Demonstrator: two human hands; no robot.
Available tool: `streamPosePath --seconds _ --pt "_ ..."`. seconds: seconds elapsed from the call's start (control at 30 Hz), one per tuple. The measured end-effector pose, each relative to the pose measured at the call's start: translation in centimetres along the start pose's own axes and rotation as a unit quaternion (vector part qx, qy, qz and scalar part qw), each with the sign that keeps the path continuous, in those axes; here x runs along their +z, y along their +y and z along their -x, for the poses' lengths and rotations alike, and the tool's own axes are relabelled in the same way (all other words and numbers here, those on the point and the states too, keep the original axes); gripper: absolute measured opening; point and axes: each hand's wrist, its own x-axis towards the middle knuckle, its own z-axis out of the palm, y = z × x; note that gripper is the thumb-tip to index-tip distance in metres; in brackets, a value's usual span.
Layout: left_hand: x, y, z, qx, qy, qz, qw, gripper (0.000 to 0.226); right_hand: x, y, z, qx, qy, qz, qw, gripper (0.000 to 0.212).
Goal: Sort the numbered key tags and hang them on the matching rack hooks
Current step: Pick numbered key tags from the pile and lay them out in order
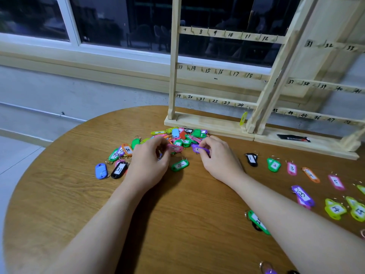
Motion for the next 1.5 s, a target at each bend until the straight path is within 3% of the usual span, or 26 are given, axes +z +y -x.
streamPosePath --seconds 0.13,0.27,0.4,0.63,0.83,0.97,1.13,1.23,1.5 --pt "0.0 0.0 0.1 0.047 0.020 -0.016 0.999 0.010 -0.5 -0.2 0.8 -0.007 0.040 0.001 0.999 0.006" --pt "-0.1 0.8 0.5 0.068 0.022 -0.008 0.997 0.010 -2.7 0.7 2.5 0.031 0.052 -0.085 0.995 0.014" --pt "0.7 2.9 1.8 0.071 -0.049 0.019 0.996 0.015 -8.0 1.9 5.5 0.026 -0.005 -0.075 0.997 0.015" --pt "2.0 7.8 3.0 0.070 -0.111 0.055 0.990 0.014 -16.9 6.7 12.6 0.077 0.017 -0.026 0.997 0.021" --pt "6.1 14.0 2.7 0.161 -0.186 0.079 0.966 0.010 -23.5 13.6 18.4 0.157 0.088 0.048 0.982 0.023" --pt "9.6 18.5 3.6 0.214 -0.234 0.100 0.943 0.015 -27.9 18.2 20.9 0.255 0.123 0.084 0.955 0.026" --pt "12.9 23.6 5.1 0.278 -0.298 0.092 0.909 0.026 -31.7 21.8 22.1 0.338 0.105 0.111 0.929 0.024" --pt "14.5 25.9 5.7 0.304 -0.318 0.083 0.894 0.022 -32.1 23.9 21.7 0.361 0.088 0.115 0.921 0.025" --pt "18.6 29.2 5.4 0.319 -0.346 0.041 0.881 0.017 -30.1 27.1 18.9 0.363 0.028 0.135 0.922 0.027"
